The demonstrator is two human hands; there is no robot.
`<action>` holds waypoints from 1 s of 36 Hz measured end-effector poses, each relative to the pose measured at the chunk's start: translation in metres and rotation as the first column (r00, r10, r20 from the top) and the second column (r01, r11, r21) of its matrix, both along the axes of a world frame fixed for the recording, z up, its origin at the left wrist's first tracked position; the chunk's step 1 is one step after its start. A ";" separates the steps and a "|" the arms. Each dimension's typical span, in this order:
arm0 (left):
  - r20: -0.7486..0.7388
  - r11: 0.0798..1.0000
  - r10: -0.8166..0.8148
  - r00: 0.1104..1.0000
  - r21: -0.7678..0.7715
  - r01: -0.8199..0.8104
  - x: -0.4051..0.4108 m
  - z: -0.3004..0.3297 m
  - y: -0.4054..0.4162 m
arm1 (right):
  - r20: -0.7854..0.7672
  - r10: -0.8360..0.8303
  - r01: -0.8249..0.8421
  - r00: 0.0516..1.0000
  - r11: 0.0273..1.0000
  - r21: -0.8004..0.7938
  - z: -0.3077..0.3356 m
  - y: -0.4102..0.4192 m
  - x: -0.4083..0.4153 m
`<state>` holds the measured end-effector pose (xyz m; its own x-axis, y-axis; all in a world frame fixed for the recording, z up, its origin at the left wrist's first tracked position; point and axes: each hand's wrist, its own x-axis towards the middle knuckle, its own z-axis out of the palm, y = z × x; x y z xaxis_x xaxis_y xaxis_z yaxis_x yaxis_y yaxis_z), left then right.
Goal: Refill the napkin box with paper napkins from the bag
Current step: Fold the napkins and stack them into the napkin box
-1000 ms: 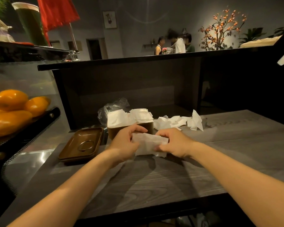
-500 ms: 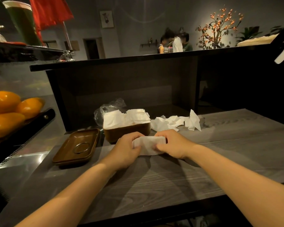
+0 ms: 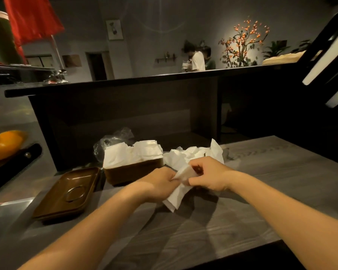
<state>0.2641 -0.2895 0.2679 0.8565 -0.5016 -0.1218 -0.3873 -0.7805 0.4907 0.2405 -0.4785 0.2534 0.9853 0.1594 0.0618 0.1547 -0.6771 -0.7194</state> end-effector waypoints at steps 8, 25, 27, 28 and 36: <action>0.461 0.995 0.045 0.886 -0.102 0.003 0.014 -0.024 -0.038 | 0.286 -0.244 0.336 0.927 0.878 -0.339 -0.031 -0.052 0.013; 0.137 0.985 0.064 0.988 0.152 -0.085 0.087 -0.038 -0.090 | 0.018 -0.130 0.118 0.991 0.820 -0.560 -0.031 -0.067 0.077; 0.112 0.978 0.075 0.991 0.186 -0.095 0.088 -0.039 -0.095 | -0.020 -0.108 0.078 0.994 0.821 -0.565 -0.031 -0.068 0.083; 0.105 0.979 0.079 0.991 0.181 -0.097 0.091 -0.041 -0.096 | -0.039 -0.101 0.062 0.994 0.823 -0.564 -0.032 -0.069 0.086; 0.184 0.993 0.066 0.981 0.082 -0.082 0.097 -0.053 -0.092 | -0.029 -0.035 0.013 0.999 0.826 -0.563 -0.035 -0.070 0.086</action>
